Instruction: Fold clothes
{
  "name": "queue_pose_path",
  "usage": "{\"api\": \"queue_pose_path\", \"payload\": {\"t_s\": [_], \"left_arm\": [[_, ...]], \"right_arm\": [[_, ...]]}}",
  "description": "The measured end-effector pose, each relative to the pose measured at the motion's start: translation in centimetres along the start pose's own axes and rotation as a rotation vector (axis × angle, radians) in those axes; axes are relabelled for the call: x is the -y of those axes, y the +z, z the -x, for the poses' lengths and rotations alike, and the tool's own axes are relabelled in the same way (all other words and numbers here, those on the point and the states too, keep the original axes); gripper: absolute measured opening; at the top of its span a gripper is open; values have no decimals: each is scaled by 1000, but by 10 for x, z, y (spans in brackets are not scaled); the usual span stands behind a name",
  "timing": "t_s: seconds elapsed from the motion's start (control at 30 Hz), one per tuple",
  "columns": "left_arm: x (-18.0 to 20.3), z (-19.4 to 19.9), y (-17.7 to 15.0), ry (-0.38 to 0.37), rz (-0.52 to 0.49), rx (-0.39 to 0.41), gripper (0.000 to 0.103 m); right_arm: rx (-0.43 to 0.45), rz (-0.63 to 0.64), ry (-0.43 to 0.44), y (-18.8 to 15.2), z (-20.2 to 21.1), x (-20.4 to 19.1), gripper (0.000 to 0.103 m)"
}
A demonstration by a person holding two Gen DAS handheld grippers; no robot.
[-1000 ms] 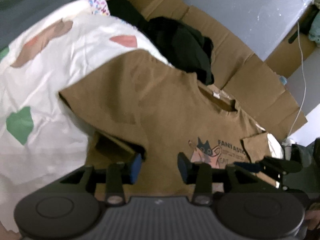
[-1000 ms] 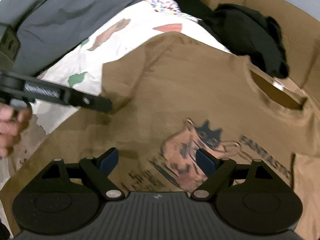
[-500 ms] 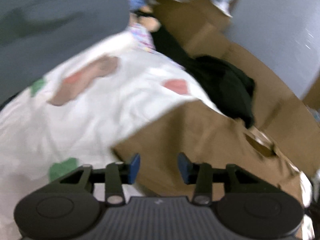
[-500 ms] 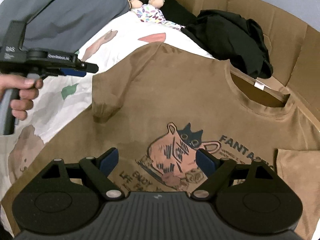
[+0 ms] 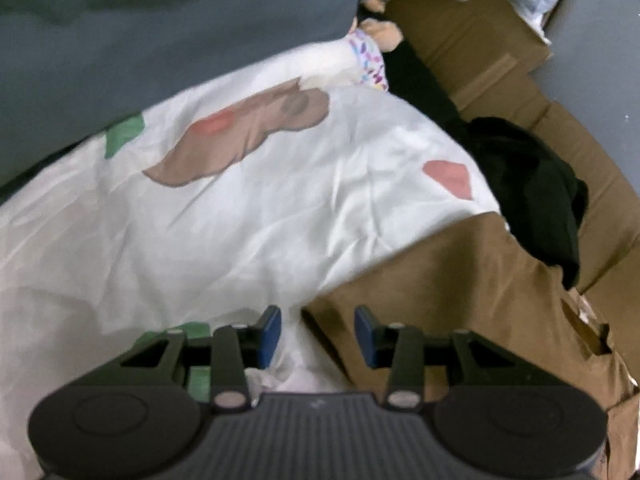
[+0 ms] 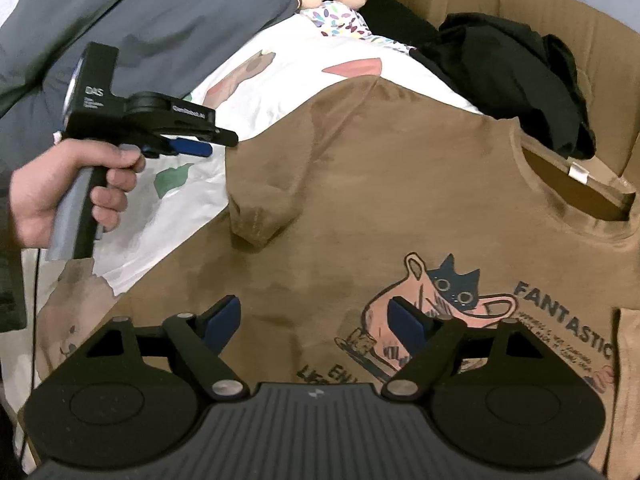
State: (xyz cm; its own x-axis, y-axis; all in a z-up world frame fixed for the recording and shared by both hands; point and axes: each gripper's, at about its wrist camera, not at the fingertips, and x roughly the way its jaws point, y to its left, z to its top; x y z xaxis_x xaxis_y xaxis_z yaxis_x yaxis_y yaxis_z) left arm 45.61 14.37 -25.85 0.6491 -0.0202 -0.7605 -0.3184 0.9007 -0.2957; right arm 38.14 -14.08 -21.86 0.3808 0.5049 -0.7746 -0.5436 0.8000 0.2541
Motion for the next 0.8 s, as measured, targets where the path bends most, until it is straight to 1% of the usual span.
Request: {"api": "queue_pose_path", "payload": {"t_s": [0.1,0.17,0.2,0.23,0.27,0.3,0.37,0.43,0.5,0.57,0.7,0.8], "left_arm": [[-1,-13,-3,-11,22,-24,43],[4,-18,-6,4,-13,-23,44],[6,-18,-6,11,-30,-18,42],[7,-19,-5,14,-32,-16,39],[8,-19,-4,10,-29,-17,25],[7,-19,-3,0,-25,-20,8],[7,-17,-2,-42,-15,-25,7],[8,-12,-2,-55,-17,-18,6],[10,-2,1,-95,-2,-10,6],[15,6,4,-135,-13,-4,6],[40,27,6,-266,-36,-8,6],[63,37,3,-335,-73,-25,6]], "right_arm": [[1,-8,8,-2,-2,2,82],[4,-10,8,-2,-2,3,82],[6,-11,7,-2,-1,4,82],[8,-12,6,-2,-1,5,82],[10,-12,5,-2,0,6,82],[11,-13,4,-2,1,7,82],[15,-15,3,-2,2,9,81],[19,-16,1,-2,3,10,81],[22,-18,-1,-2,4,12,80],[32,-18,-1,0,4,13,80],[77,-17,6,14,4,10,80],[110,-16,11,24,3,8,80]]}}
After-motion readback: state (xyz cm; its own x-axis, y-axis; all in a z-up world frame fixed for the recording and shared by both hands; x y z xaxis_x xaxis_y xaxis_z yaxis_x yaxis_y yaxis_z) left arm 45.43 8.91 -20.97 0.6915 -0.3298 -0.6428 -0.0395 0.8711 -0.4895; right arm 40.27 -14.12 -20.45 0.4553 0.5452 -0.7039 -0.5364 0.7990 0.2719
